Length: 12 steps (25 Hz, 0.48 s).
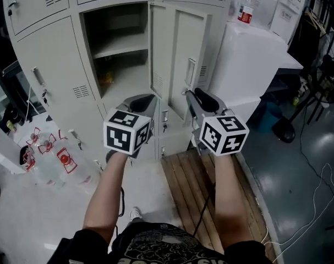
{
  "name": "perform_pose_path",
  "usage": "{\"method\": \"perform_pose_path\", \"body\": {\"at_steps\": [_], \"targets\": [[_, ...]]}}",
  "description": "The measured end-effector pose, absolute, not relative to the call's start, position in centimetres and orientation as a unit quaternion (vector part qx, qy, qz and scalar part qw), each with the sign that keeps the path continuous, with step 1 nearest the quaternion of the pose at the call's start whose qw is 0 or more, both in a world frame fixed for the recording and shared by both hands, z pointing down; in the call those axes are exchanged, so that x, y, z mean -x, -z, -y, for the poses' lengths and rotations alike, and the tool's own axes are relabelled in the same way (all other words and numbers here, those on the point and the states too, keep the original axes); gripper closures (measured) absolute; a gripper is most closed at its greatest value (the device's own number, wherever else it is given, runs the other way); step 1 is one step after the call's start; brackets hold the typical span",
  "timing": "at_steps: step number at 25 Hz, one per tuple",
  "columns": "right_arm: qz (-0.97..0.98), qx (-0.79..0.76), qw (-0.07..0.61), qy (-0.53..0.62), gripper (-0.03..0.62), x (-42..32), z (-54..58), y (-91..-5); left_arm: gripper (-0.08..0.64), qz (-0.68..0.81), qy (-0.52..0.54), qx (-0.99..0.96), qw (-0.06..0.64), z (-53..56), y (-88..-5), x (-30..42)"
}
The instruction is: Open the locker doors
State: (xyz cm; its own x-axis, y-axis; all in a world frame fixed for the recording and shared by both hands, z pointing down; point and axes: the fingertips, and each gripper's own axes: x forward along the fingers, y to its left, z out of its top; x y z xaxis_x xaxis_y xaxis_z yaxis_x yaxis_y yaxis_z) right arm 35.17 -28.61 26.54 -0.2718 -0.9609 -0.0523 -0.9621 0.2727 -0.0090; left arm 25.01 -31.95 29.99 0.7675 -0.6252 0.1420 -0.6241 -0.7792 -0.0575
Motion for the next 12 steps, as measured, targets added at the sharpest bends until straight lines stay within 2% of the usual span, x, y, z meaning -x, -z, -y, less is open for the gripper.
{"method": "perform_pose_path", "body": {"at_steps": [12], "targets": [[-0.849,0.528,0.013,0.002,0.489,-29.8,27.1,-28.5,0.56,-0.429,0.083,0.9,0.001,28.5,-30.9,-18.2]]}}
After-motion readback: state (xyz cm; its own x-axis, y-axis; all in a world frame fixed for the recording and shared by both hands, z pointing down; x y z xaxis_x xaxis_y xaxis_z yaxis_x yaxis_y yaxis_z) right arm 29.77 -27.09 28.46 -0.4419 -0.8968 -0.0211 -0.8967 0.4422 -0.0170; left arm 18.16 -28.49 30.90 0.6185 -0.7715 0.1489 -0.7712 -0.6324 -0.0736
